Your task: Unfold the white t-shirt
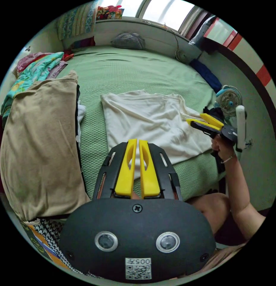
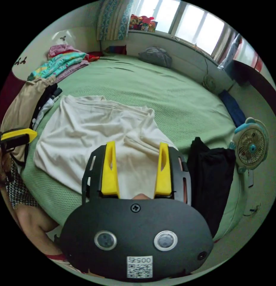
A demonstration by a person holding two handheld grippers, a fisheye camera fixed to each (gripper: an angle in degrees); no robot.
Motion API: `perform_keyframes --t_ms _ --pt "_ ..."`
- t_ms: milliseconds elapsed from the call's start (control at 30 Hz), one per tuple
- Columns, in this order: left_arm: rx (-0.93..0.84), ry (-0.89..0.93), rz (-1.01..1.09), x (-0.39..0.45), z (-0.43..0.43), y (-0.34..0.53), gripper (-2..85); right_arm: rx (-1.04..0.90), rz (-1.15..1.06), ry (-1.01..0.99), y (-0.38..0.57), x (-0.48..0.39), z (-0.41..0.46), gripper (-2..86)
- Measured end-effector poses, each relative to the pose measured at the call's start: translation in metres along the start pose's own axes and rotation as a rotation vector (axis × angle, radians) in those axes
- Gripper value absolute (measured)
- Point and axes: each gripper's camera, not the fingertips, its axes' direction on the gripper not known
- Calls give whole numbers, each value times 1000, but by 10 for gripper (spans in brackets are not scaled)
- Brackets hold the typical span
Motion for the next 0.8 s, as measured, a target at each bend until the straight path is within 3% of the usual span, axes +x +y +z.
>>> perform_keyframes --t_ms 267,467,633,700,800 --pt "14 51 -39 -17 -9 16 11 -110 -31 108 -29 -11 30 94" --pt "31 93 -33 -21 -14 28 8 -87 205 306 -52 41 13 58" --pt "13 57 -18 -18 -13 37 5 -96 397 174 -46 82 -8 80" --pt "13 52 -14 -17 -13 40 4 -48 314 49 -33 66 -20 100" --pt "13 58 -15 -16 -11 45 3 -40 151 19 -11 25 -25 116"
